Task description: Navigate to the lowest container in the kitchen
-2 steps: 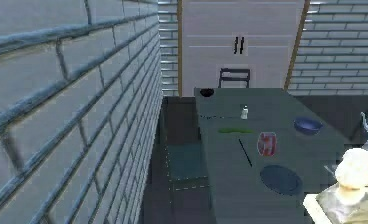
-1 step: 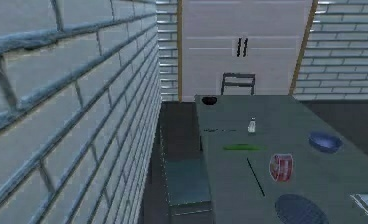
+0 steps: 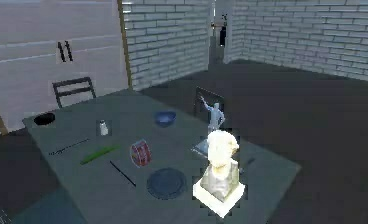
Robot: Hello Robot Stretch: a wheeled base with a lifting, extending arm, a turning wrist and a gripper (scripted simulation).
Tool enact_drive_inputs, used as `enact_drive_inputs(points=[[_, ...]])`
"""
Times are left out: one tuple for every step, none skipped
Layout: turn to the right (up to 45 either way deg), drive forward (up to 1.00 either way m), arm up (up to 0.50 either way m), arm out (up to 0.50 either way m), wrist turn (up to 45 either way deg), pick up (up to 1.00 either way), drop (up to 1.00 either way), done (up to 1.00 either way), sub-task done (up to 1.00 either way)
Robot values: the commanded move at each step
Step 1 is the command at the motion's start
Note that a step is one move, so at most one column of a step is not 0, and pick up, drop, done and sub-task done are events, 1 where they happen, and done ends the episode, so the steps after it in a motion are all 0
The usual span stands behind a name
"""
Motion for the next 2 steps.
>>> enact_drive_inputs(points=[[45.0,0.00,0.00,0.00,0.0,0.00,0.00,0.00,0.00],[45.0,0.00,0.00,0.00,0.0,0.00,0.00,0.00,0.00]])
